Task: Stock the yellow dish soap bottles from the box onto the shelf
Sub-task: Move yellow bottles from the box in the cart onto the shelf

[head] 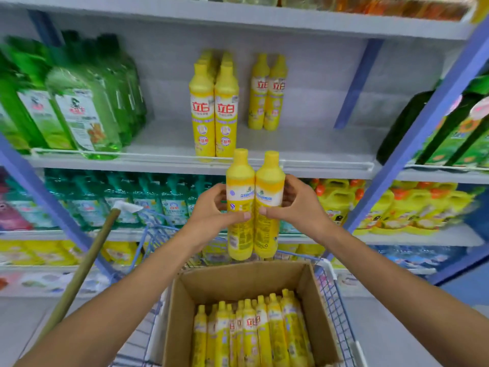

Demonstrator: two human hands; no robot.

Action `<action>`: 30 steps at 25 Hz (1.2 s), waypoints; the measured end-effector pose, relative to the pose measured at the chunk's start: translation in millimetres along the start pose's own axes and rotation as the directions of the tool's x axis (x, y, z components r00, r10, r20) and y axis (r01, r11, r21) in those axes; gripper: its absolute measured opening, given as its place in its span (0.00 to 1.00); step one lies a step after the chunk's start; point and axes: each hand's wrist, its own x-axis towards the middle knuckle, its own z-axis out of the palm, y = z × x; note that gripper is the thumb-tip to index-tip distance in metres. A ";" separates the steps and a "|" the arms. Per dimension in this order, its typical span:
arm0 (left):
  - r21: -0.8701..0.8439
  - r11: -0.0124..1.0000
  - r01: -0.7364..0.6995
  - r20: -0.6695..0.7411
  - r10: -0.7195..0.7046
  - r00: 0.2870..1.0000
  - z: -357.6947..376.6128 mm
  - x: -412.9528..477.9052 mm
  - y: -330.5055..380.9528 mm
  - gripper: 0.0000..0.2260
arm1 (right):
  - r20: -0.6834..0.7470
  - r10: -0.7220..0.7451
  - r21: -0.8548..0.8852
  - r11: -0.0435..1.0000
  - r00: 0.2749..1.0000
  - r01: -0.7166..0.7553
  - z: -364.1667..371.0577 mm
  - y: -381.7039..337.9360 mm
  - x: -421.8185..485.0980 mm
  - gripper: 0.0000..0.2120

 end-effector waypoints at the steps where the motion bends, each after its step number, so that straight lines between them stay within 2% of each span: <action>1: -0.002 1.000 -0.013 -0.005 0.013 1.000 4.3 5.0 8.2 0.26 | 0.004 -0.015 0.003 1.000 1.000 0.015 -8.0 -4.6 5.2 0.31; 8: -0.005 0.994 -0.106 -0.070 0.105 0.992 29.4 68.9 74.2 0.27 | -0.019 -0.124 0.030 0.992 0.992 0.124 -72.4 -37.8 70.0 0.33; 15: 0.039 0.973 -0.228 -0.198 0.231 0.953 49.0 164.3 126.2 0.27 | -0.092 -0.256 0.106 0.958 0.962 0.265 -117.9 -63.6 158.8 0.31; 19: 0.054 0.970 -0.237 -0.261 0.243 0.934 56.0 209.9 121.0 0.25 | -0.109 -0.272 0.085 0.956 0.956 0.282 -126.3 -56.6 204.6 0.28; 23: 0.082 0.979 -0.188 -0.290 0.204 0.935 57.5 235.4 89.0 0.24 | -0.147 -0.225 0.072 0.969 0.963 0.237 -113.0 -23.2 224.2 0.28; 27: 0.050 0.980 -0.192 -0.267 0.199 0.943 61.5 240.0 64.7 0.24 | -0.180 -0.224 0.046 0.971 0.958 0.236 -109.2 5.5 228.6 0.31; 30: 0.025 0.982 -0.187 -0.201 0.188 0.961 55.5 236.0 56.2 0.25 | -0.155 -0.222 0.043 0.972 0.963 0.232 -108.0 15.7 227.0 0.28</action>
